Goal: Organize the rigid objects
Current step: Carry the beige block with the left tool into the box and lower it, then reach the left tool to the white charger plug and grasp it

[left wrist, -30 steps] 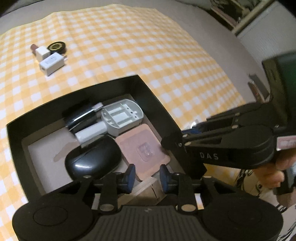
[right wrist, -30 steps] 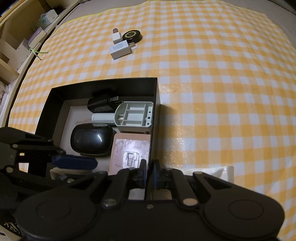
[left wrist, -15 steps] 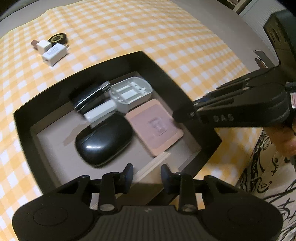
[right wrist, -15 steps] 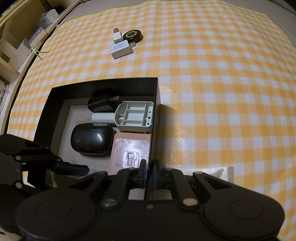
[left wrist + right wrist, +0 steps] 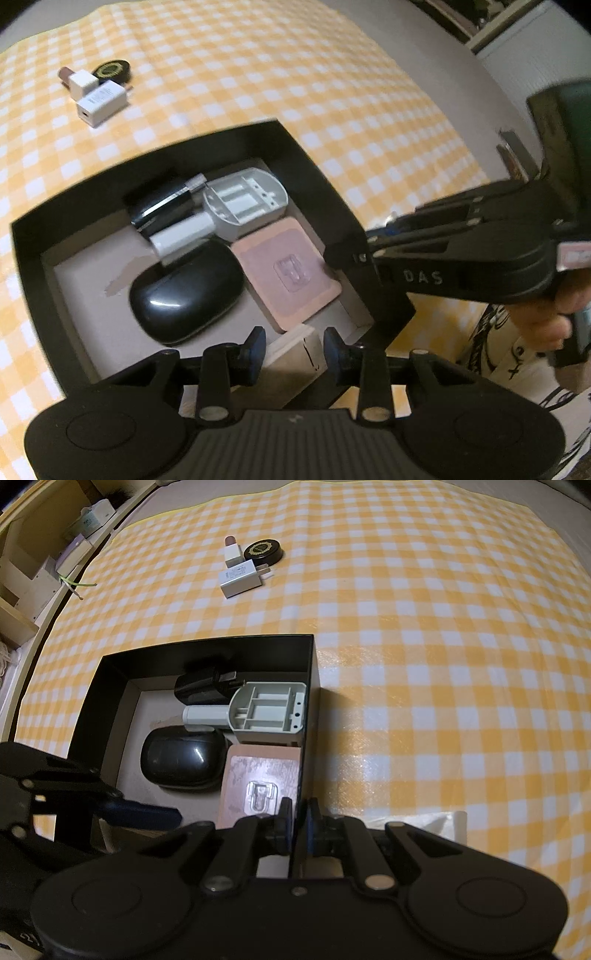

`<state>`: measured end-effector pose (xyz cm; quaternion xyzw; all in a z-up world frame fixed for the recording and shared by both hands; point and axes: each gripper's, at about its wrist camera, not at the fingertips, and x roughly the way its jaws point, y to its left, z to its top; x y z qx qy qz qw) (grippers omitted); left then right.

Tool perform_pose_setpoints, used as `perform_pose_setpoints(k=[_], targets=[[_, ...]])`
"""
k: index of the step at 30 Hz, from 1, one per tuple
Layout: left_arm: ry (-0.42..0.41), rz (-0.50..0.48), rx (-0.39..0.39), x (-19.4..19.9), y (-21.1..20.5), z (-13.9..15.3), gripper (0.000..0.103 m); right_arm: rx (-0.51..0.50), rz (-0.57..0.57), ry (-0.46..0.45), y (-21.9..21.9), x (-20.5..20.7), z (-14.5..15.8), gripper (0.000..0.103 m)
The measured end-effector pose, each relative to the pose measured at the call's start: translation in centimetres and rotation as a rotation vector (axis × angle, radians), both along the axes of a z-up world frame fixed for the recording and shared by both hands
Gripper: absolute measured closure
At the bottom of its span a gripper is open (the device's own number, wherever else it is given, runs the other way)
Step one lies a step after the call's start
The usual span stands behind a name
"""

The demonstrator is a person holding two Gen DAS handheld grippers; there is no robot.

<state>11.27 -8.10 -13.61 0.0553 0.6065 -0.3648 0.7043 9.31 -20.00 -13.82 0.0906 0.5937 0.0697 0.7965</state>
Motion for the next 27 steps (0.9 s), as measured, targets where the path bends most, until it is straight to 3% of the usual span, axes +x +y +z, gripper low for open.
perform_pose_setpoints(k=[3, 10, 14, 16, 23, 24, 27], targets=[[0.005, -0.016, 0.029, -0.3, -1.1, -0.8, 0.068, 0.001, 0.001, 0.000, 0.0, 0.0, 0.0, 0.095], [0.030, 0.067, 0.070, 0.3, -2.3, -2.6, 0.068, -0.001, 0.000, 0.003, 0.0, 0.0, 0.0, 0.095], [-0.026, 0.037, 0.094, -0.5, -2.8, -2.3, 0.068, 0.003, 0.000, 0.005, 0.0, 0.0, -0.1, 0.095], [-0.029, 0.033, 0.101, -0.4, -2.4, -2.2, 0.075, 0.003, 0.003, 0.004, 0.0, 0.0, -0.2, 0.095], [-0.036, 0.020, 0.102, -0.5, -1.0, -2.2, 0.075, 0.011, 0.025, 0.011, 0.6, 0.2, -0.4, 0.093], [-0.038, 0.019, 0.105, -0.5, -1.0, -2.2, 0.072, 0.012, 0.023, 0.013, 0.5, 0.3, -0.5, 0.093], [-0.006, 0.043, 0.097, -0.1, -0.9, -2.0, 0.051, 0.019, 0.016, 0.017, 0.6, 0.5, -0.5, 0.093]])
